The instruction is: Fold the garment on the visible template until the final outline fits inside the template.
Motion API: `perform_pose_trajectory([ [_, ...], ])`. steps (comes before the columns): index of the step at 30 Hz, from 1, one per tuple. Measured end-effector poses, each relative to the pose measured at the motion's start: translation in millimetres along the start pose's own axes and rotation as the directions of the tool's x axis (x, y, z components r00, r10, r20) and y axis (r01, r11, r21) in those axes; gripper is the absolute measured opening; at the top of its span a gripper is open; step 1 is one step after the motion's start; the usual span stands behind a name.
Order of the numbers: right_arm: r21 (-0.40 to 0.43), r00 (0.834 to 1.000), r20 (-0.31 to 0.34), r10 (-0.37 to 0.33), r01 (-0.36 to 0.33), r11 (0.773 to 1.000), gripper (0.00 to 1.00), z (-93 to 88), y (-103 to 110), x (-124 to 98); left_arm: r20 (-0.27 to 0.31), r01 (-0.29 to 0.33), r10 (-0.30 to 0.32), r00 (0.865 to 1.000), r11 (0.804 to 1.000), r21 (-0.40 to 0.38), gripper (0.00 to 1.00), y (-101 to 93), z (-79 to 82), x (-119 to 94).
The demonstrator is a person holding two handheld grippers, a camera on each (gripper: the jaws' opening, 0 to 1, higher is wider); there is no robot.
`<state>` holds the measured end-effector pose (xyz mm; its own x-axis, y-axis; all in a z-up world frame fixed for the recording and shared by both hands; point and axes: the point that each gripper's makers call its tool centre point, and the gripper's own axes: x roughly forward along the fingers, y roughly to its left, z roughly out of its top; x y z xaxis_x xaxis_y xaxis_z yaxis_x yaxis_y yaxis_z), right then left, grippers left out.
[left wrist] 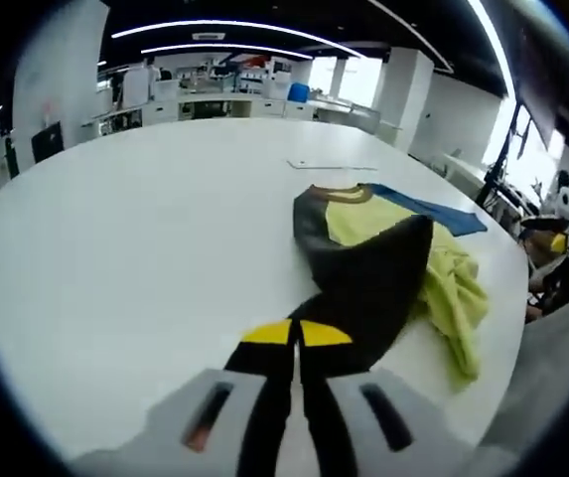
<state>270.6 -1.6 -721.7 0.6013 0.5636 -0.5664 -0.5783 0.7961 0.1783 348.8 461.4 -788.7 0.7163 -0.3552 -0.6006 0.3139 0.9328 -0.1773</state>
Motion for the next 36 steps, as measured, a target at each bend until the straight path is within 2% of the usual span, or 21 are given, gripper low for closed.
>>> perform_pose_trajectory([
  [6,-0.011,1.0,-0.02,0.004,-0.004,1.0,0.94,5.1,9,9,0.023,-0.038,0.039,0.999,0.999,-0.029,0.0,36.4,0.7,-12],
  [11,-0.019,0.999,-0.034,0.004,-0.005,1.0,0.94,8.3,14,13,0.021,-0.078,0.079,0.997,0.996,-0.043,0.0,61.7,-3.3,-21],
  [14,-0.022,0.999,-0.048,0.001,-0.002,1.0,0.94,7.5,15,14,0.015,-0.102,0.103,0.995,0.993,-0.051,0.0,83.7,-5.9,-24],
  [16,-0.02,0.999,-0.053,-0.002,0.001,1.0,0.94,7.3,16,15,0.008,-0.123,0.123,0.992,0.991,-0.057,0.0,106.9,-6.1,-25],
  [20,-0.018,0.998,-0.059,-0.005,0.004,1.0,0.94,7.4,17,16,-0.005,-0.167,0.168,0.986,0.983,-0.074,0.0,125.5,-12.9,-34],
  [22,-0.017,0.998,-0.064,-0.009,0.008,1.0,0.94,6.8,16,17,-0.017,-0.186,0.185,0.983,0.979,-0.082,0.0,158.9,-11.0,-32],
  [26,-0.011,0.998,-0.069,-0.013,0.012,1.0,0.94,5.8,17,19,-0.019,-0.214,0.213,0.977,0.972,-0.1,0.0,172.2,-14.2,-40],
  [28,-0.012,0.997,-0.074,-0.017,0.016,1.0,0.94,5.2,18,20,-0.023,-0.224,0.223,0.975,0.969,-0.099,0.0,171.7,-14.8,-40],
  [33,-0.008,0.997,-0.076,-0.023,0.022,1.0,0.94,6.5,18,22,-0.035,-0.261,0.259,0.965,0.96,-0.104,0.0,199.6,-18.2,-48],
  [36,-0.009,0.996,-0.08,-0.028,0.028,1.0,0.94,6.8,19,23,-0.042,-0.271,0.268,0.963,0.958,-0.098,0.0,206.4,-20.2,-49],
])
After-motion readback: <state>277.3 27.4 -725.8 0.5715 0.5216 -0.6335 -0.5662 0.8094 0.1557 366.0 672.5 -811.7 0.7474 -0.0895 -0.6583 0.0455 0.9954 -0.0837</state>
